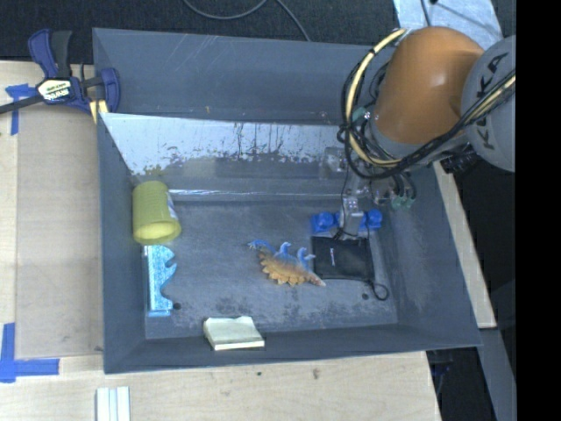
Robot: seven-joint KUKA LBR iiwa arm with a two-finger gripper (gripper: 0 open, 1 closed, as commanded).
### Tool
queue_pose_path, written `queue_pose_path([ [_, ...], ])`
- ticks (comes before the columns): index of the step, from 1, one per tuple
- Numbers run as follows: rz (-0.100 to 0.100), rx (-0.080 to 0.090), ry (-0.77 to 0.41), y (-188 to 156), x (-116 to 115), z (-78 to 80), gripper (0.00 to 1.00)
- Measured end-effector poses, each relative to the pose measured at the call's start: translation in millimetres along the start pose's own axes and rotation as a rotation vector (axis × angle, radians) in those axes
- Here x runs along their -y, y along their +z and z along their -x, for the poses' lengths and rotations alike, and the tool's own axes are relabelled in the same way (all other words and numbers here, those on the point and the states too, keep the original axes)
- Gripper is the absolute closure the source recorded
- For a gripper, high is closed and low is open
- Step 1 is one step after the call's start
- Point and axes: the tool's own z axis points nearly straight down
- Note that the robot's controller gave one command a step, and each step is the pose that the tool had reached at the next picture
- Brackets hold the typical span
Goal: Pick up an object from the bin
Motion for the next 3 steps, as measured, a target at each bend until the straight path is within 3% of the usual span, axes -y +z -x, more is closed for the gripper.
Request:
queue_pose_path([
  [1,0.0,0.0,0.0,0.0,0.0,0.0,1.0],
  [3,0.0,0.0,-0.002,0.1,-0.1,0.0,1.0],
])
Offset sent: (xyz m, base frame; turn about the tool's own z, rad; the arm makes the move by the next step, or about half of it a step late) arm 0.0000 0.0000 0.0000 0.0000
